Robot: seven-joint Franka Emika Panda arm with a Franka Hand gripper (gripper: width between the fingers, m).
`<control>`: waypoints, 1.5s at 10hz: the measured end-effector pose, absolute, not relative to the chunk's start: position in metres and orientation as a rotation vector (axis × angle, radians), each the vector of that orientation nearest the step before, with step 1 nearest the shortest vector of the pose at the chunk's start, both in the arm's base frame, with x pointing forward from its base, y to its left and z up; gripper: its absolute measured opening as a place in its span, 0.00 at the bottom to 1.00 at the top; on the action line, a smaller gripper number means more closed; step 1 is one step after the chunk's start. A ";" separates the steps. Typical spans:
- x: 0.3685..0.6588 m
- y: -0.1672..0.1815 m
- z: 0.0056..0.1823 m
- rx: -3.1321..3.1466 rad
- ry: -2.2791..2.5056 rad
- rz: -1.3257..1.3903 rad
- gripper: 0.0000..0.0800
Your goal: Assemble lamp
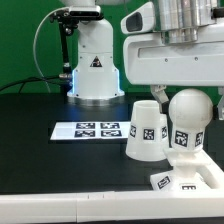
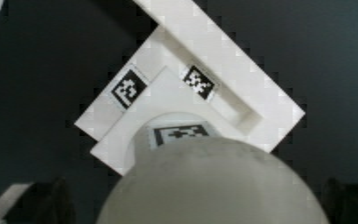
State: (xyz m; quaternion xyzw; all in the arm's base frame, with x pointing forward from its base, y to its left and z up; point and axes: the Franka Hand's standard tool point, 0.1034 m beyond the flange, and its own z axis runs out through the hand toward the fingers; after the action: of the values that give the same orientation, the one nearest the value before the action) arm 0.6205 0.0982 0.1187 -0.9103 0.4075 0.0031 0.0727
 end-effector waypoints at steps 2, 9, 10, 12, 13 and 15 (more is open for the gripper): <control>0.620 0.097 0.118 -2.830 0.990 -0.010 0.87; 0.622 0.103 0.118 -2.983 0.501 -0.068 0.72; 0.622 0.103 0.118 -2.950 0.660 -0.067 0.72; 0.622 0.105 0.118 -2.839 1.029 -0.064 0.72; 0.623 0.104 0.118 -2.764 1.196 -0.057 0.72; 0.624 0.103 0.117 -2.434 1.664 -0.032 0.72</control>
Offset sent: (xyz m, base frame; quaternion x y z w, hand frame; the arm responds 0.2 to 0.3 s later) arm 0.0021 0.0173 -0.0002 -0.0063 0.0182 -0.3438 0.9388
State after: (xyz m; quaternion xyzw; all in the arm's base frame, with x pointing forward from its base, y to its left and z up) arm 0.6244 0.1026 0.1172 -0.8217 0.5616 -0.0108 0.0962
